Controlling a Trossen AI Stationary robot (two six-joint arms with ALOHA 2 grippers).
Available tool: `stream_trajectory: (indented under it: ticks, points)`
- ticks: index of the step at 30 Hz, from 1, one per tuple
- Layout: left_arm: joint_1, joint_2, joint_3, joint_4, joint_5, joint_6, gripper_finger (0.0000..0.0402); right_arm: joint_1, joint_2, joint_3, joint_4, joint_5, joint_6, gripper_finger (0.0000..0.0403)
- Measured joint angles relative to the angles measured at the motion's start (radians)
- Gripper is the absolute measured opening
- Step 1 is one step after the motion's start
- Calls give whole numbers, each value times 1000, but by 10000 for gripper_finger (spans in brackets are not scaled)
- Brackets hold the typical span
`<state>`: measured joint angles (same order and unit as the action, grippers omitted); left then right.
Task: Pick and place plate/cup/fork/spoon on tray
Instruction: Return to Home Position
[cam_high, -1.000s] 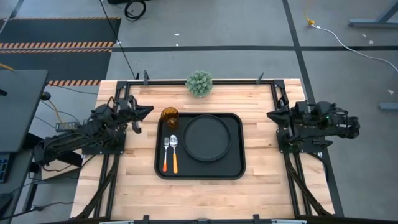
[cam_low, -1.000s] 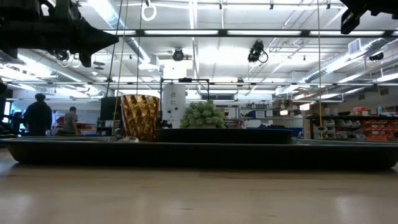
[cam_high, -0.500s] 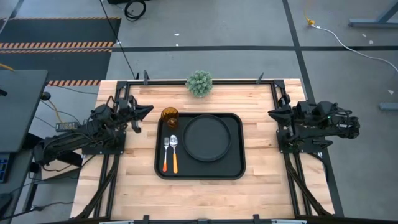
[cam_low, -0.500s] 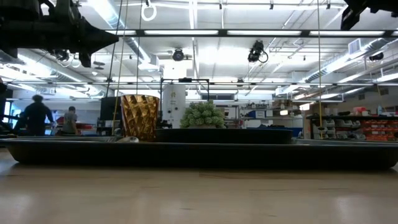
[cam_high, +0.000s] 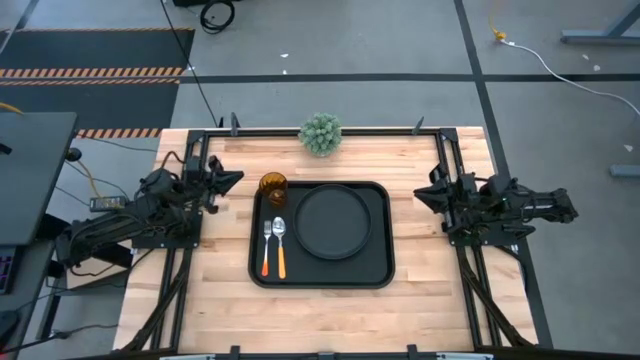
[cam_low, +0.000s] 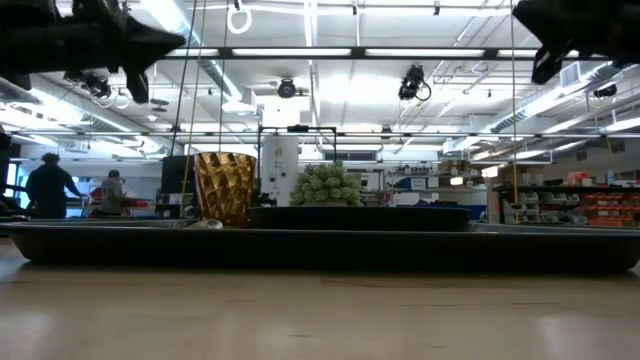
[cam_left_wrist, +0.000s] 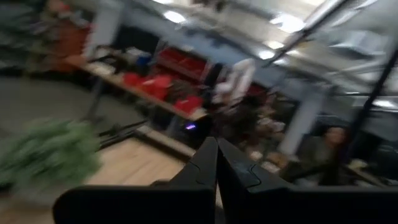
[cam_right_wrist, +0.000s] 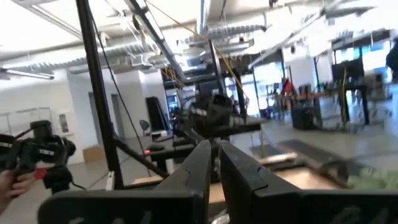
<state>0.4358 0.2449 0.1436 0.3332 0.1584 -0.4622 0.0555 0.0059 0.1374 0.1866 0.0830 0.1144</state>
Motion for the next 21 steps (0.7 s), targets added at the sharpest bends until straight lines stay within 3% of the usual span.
stream_trajectory:
  ticks: [7,12,21]
  points:
    - [0,-53,0,55,153,35,11,1,0,-70,75,-27,74,39]
    - [0,-64,0,22,160,31,11,1,0,-131,167,-26,68,39]
    - [-2,-65,0,-3,220,57,11,1,0,-131,138,-23,29,39]
